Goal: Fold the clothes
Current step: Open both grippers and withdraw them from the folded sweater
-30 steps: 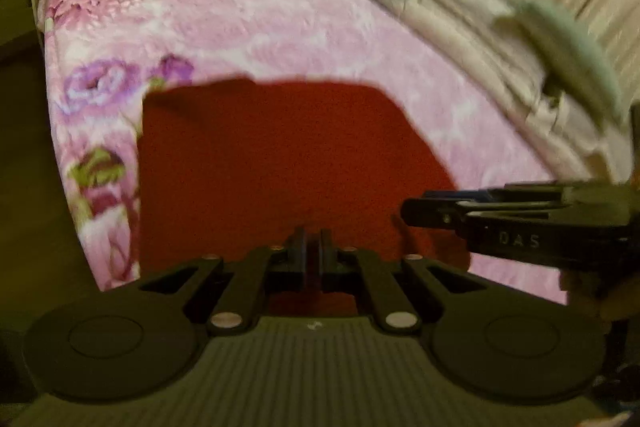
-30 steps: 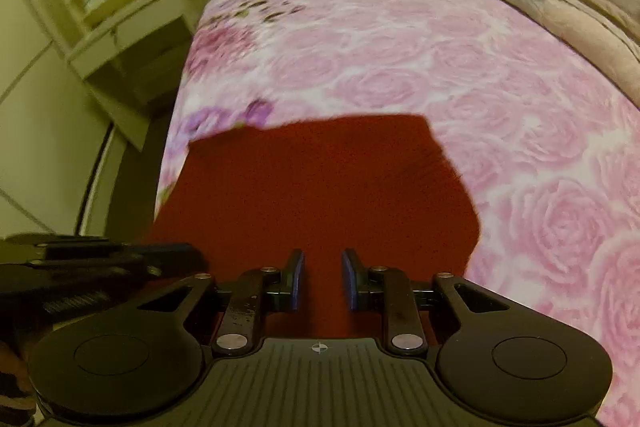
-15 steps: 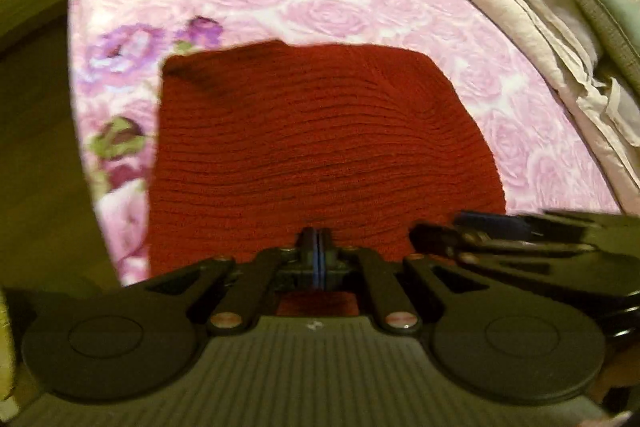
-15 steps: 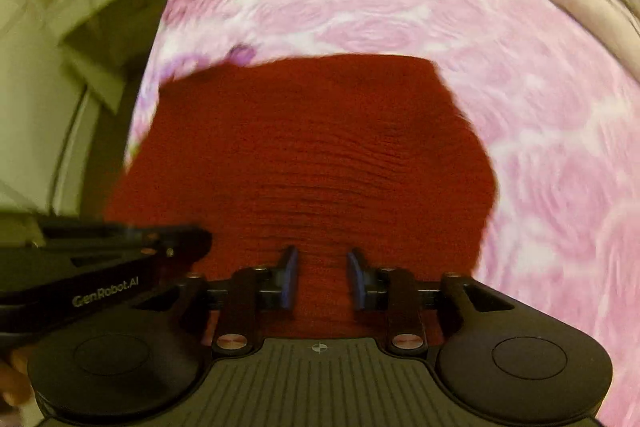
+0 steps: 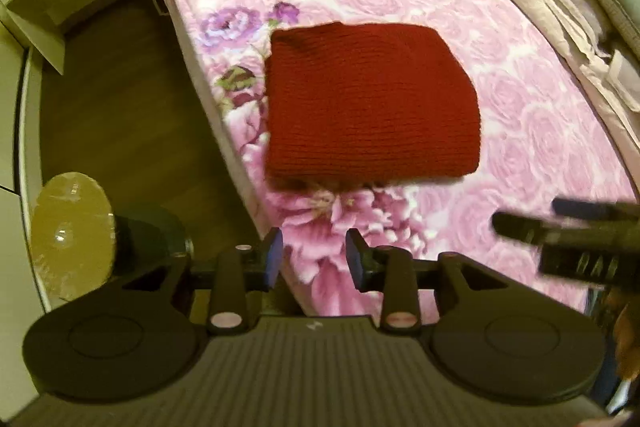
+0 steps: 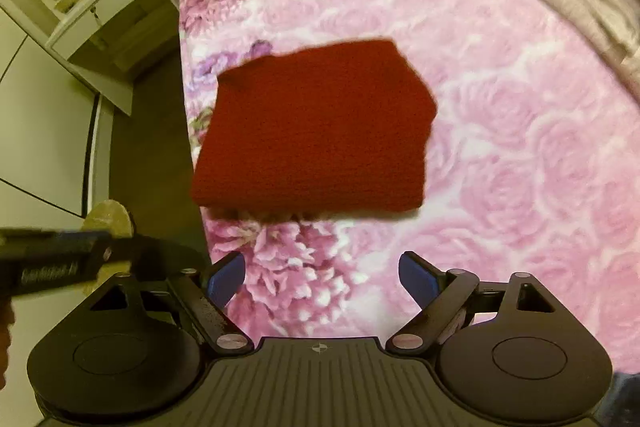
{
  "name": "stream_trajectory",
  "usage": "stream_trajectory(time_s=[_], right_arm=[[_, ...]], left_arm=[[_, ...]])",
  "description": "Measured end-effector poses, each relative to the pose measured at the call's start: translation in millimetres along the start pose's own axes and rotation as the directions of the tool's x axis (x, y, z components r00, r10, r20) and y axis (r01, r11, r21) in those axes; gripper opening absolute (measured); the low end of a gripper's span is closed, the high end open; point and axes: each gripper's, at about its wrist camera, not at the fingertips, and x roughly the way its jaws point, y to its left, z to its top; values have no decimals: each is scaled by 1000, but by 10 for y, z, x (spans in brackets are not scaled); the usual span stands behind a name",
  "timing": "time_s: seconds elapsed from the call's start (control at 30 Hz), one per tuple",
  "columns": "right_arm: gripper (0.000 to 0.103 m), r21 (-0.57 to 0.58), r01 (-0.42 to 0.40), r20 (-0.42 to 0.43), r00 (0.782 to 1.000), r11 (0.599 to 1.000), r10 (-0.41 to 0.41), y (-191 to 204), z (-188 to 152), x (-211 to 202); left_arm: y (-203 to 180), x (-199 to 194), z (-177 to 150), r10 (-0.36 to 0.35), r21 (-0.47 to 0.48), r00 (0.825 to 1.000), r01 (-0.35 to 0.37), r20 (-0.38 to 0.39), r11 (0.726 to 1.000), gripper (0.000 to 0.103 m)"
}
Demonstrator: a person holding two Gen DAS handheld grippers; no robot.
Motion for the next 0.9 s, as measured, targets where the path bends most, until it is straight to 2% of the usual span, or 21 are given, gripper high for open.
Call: stream_trajectory(time_s=[0.13,0.27,0.6,0.9], right_arm=[[94,-15,30,42,999,999,-29,89,-3,-285],[94,-23,52,81,996,998,-50,171,-33,-543],[94,-45,33,50,998,998,-30,391,-375,-646],[94,-71,38,61,998,997,-34,486,-397,-673]], left_arm=[[14,-330,-70,6,1,999,-6,40,1000,33],[4,-531,-95,10,-2,997,-10,77,1000,33],[80,-942,-316,33,-17,988,-31,152,999,36],[140,-1047,-419,36,-30,985,-31,170,999,38]])
